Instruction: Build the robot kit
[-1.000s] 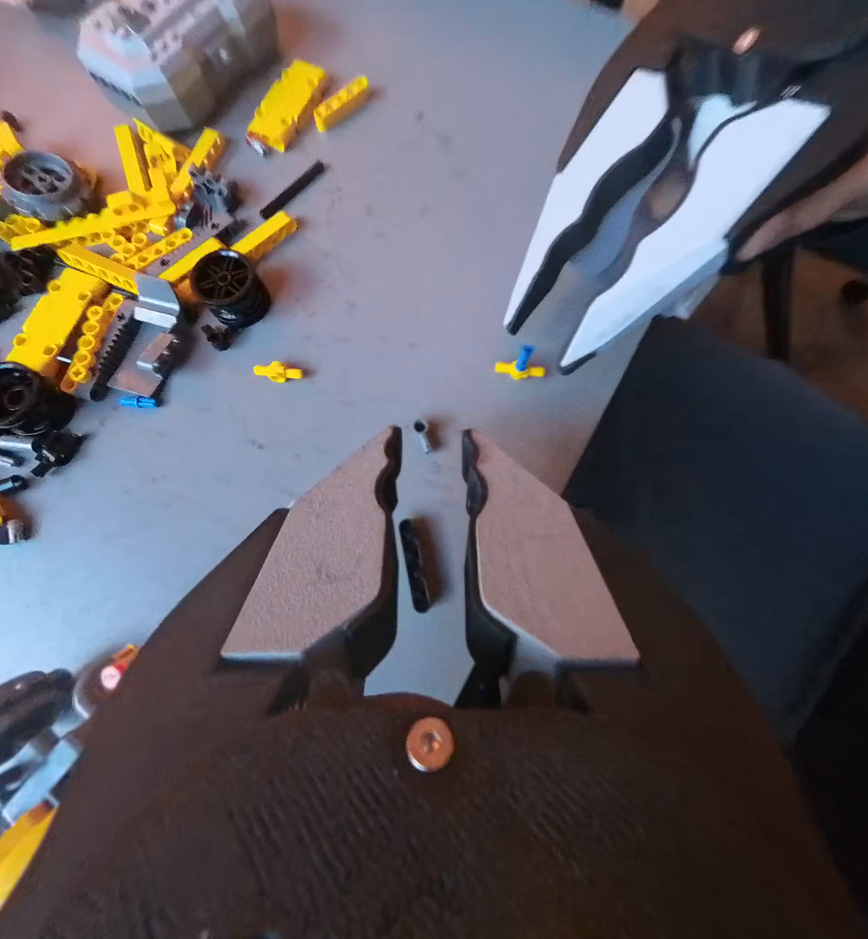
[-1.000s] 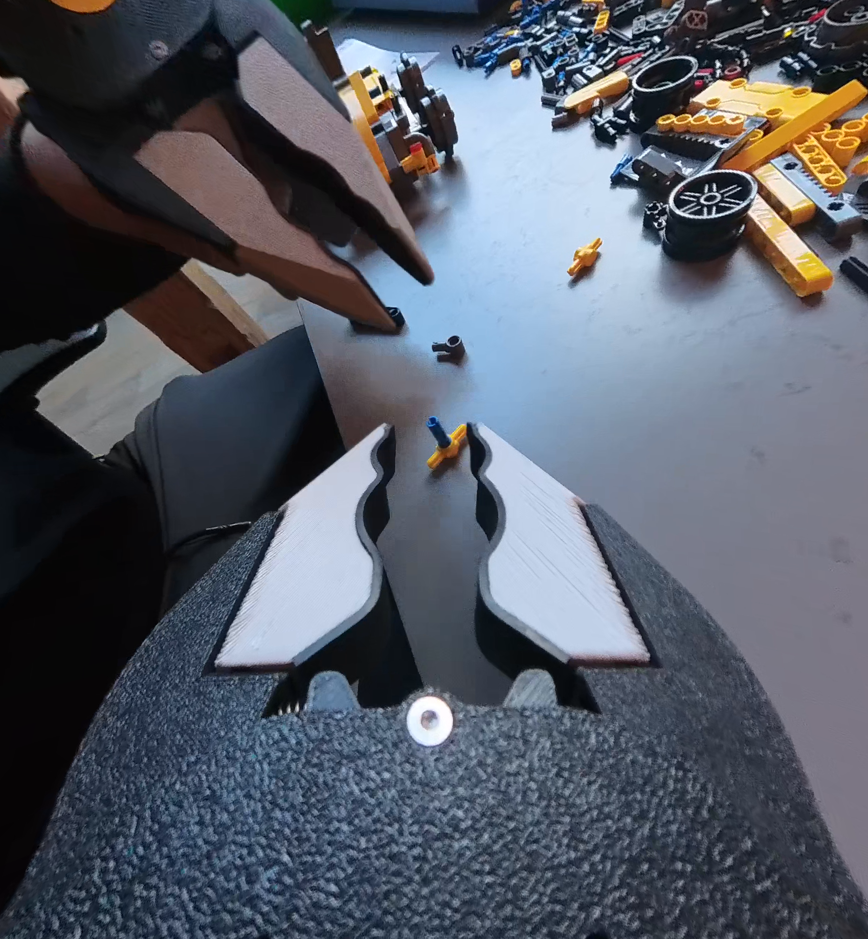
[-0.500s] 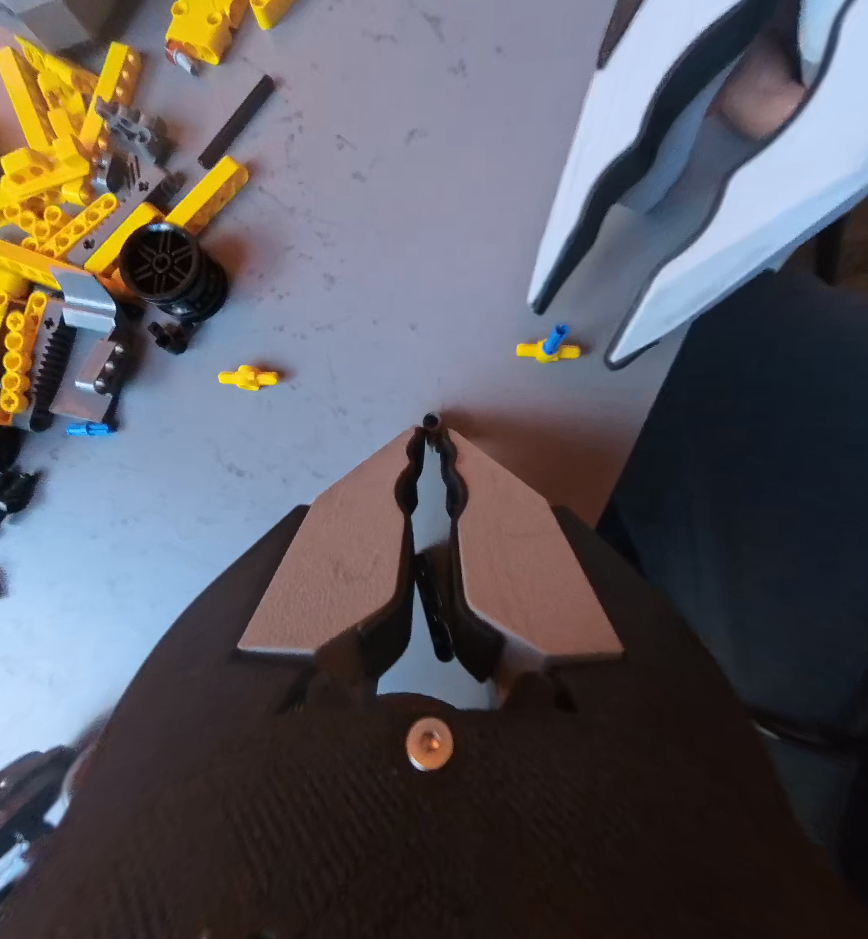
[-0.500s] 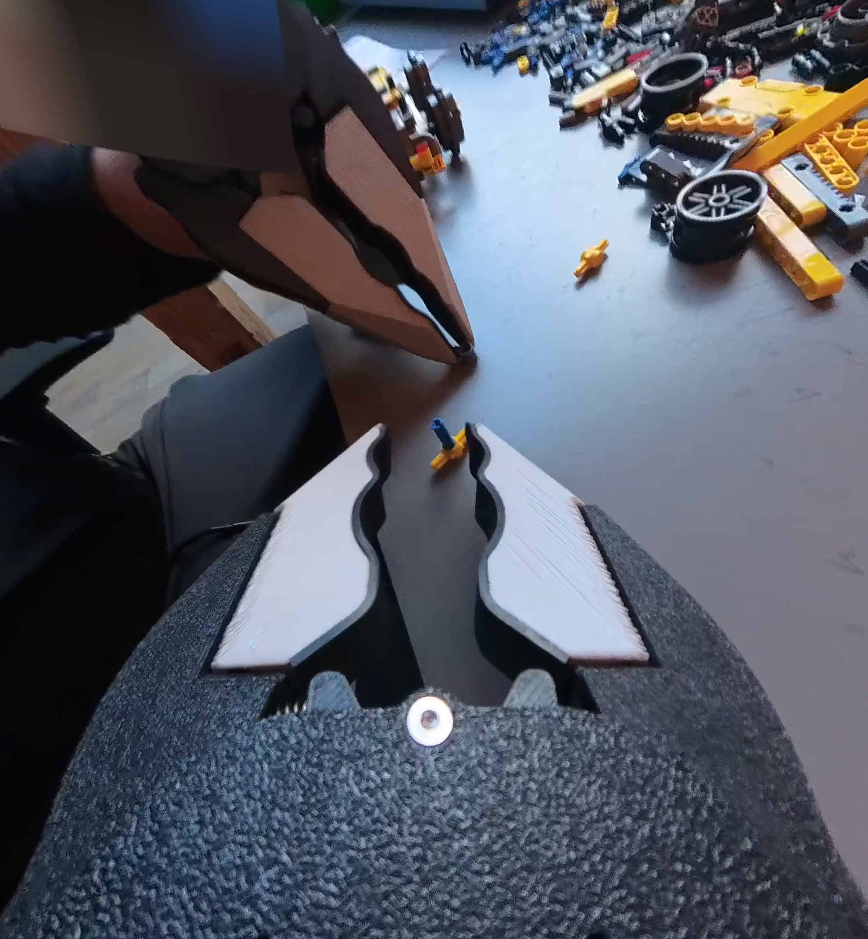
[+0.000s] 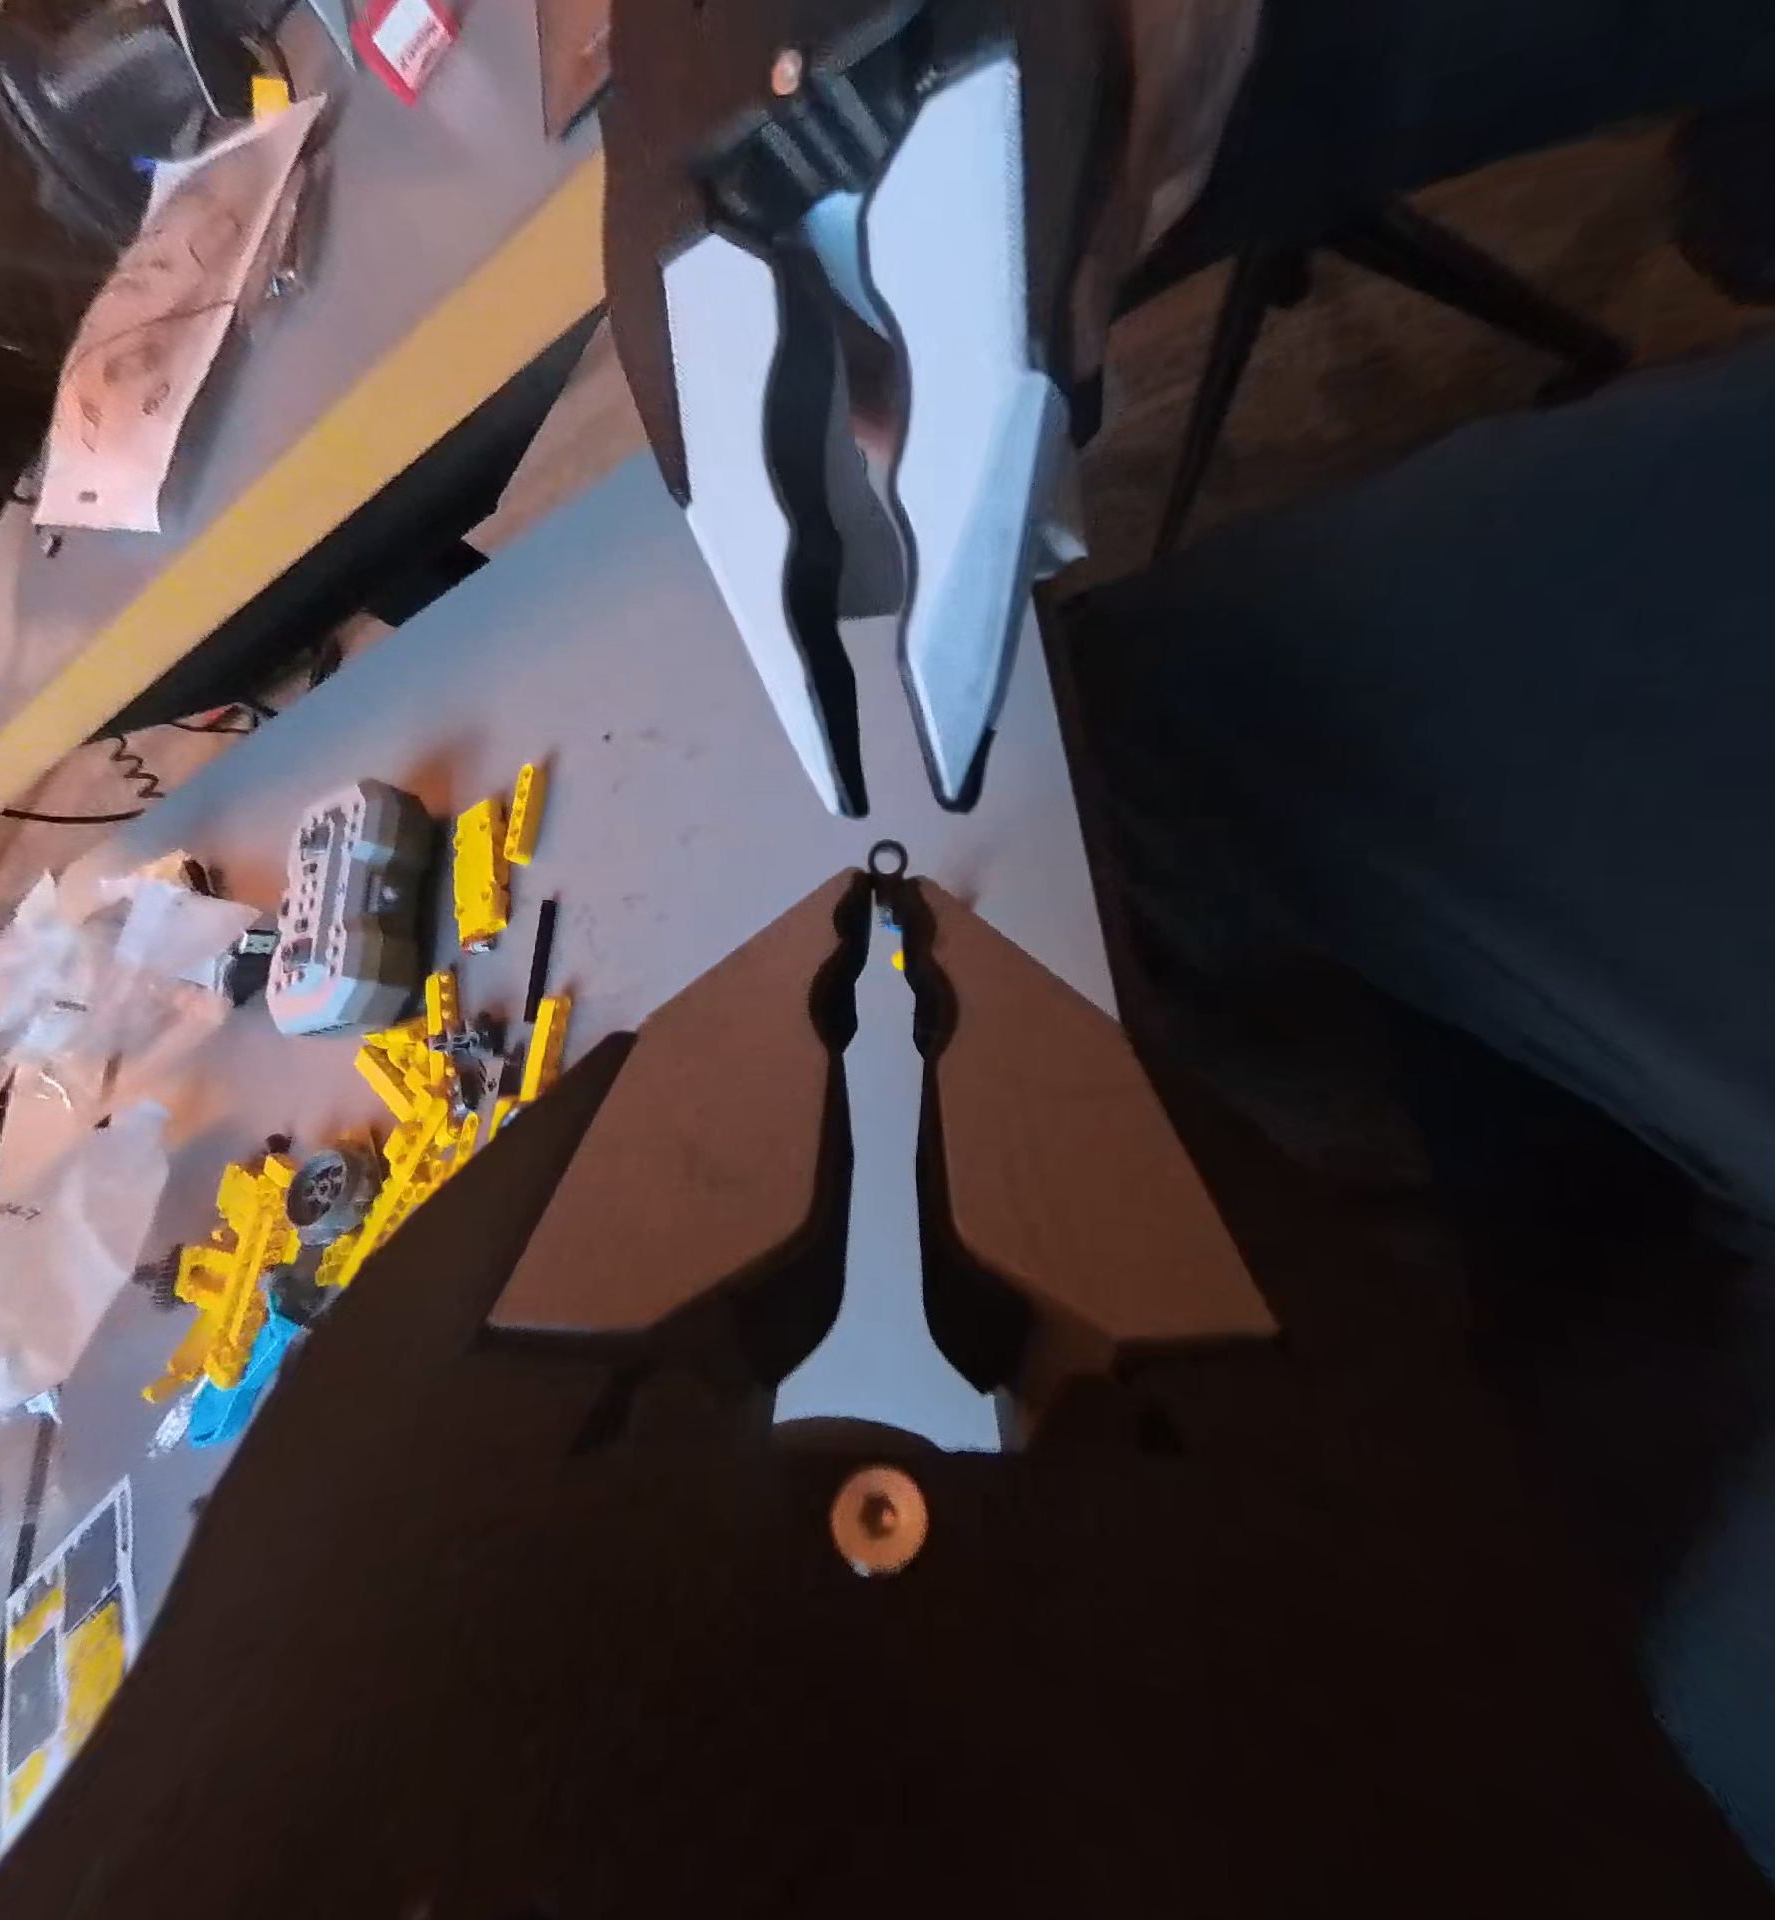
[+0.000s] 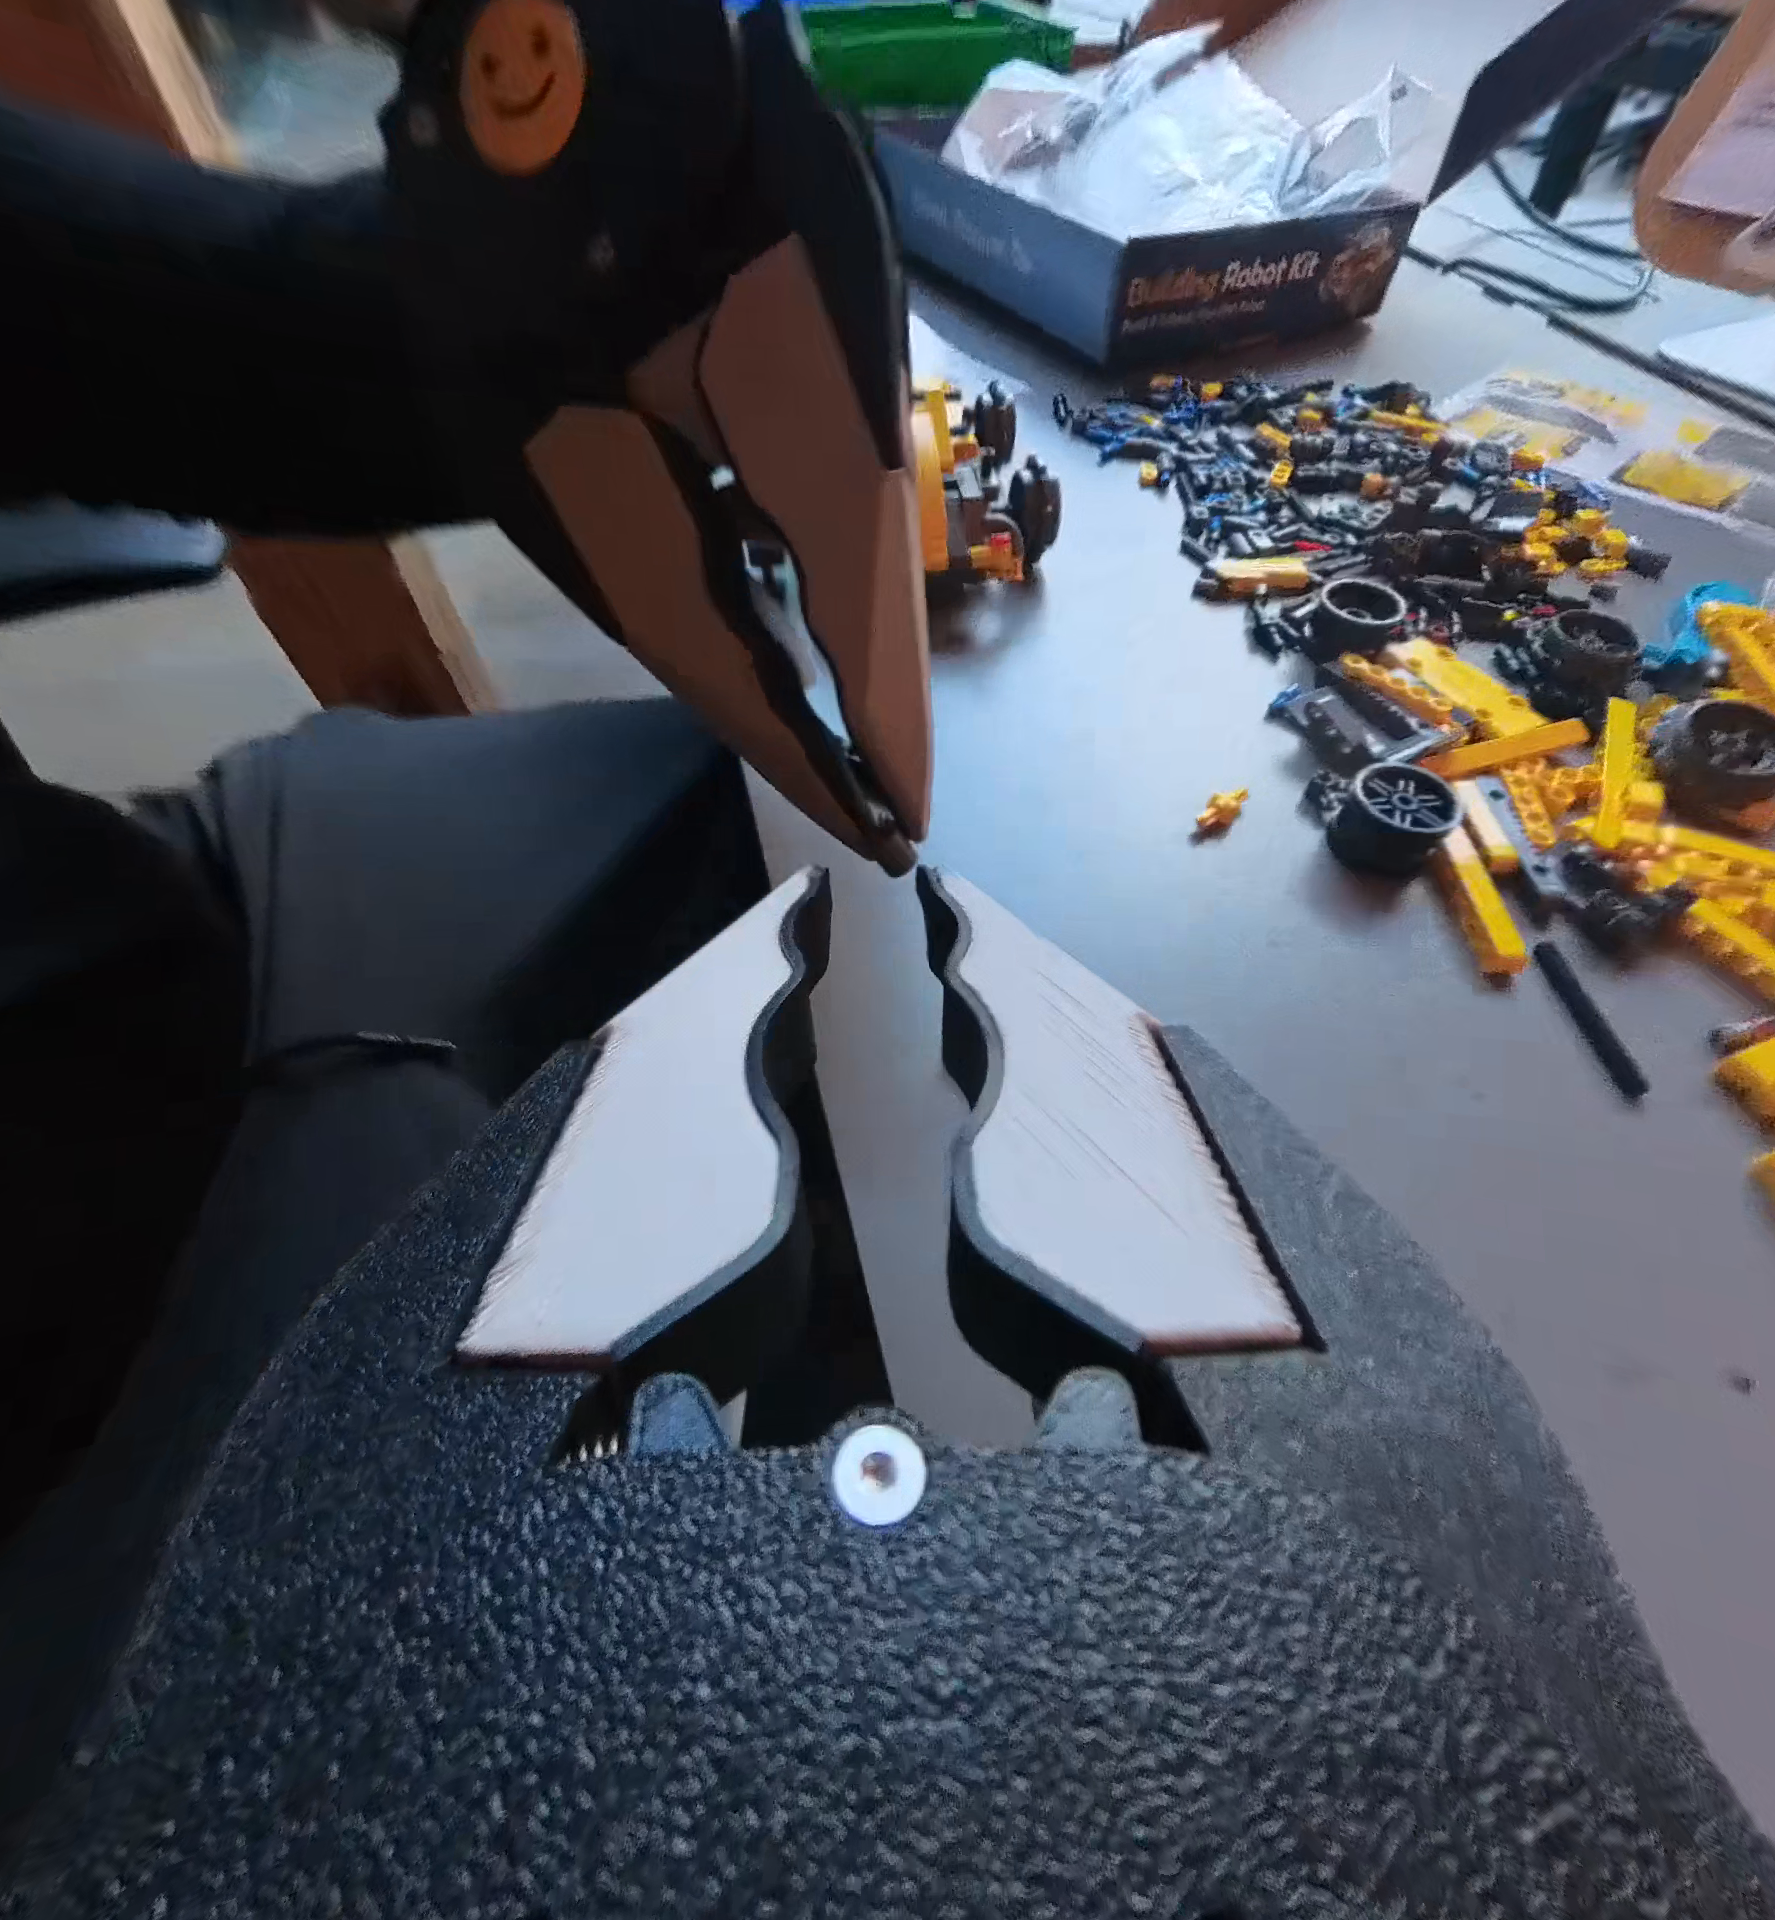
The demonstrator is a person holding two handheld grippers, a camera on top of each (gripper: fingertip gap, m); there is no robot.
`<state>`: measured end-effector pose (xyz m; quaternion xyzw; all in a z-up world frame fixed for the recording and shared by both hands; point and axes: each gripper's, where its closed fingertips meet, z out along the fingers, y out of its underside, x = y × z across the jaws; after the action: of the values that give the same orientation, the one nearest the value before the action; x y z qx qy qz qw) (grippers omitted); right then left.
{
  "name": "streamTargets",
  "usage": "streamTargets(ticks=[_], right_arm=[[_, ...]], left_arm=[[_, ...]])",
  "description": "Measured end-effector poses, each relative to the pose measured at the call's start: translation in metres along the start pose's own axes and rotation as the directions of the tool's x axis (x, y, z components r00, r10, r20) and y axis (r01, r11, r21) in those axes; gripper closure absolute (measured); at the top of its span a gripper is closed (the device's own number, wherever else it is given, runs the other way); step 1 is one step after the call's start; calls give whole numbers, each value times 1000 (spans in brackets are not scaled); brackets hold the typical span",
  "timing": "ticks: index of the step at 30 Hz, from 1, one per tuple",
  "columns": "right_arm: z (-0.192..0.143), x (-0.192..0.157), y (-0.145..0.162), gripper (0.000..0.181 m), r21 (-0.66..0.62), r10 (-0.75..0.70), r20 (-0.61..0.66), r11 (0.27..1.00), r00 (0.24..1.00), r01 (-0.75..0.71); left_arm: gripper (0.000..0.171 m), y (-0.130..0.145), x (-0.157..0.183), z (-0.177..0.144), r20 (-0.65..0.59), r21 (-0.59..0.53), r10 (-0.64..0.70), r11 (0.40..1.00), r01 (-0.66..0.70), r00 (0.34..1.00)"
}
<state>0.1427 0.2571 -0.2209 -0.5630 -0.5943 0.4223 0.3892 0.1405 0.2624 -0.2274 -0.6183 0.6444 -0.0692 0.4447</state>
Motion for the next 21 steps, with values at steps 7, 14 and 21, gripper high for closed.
streamTargets(ticks=[7,14,21], right_arm=[[5,-4,-1,170,-60,-173,-81,984,982,168],[6,-6,1,175,-101,-269,-113,961,956,258],[5,-8,-1,173,-89,-268,-111,962,957,259]], left_arm=[[169,2,9,2,-39,-23,-10,1000,9,999],[169,-1,12,0,-81,-6,-94,996,94,992],[169,-7,11,-3,-90,31,-126,991,129,988]])
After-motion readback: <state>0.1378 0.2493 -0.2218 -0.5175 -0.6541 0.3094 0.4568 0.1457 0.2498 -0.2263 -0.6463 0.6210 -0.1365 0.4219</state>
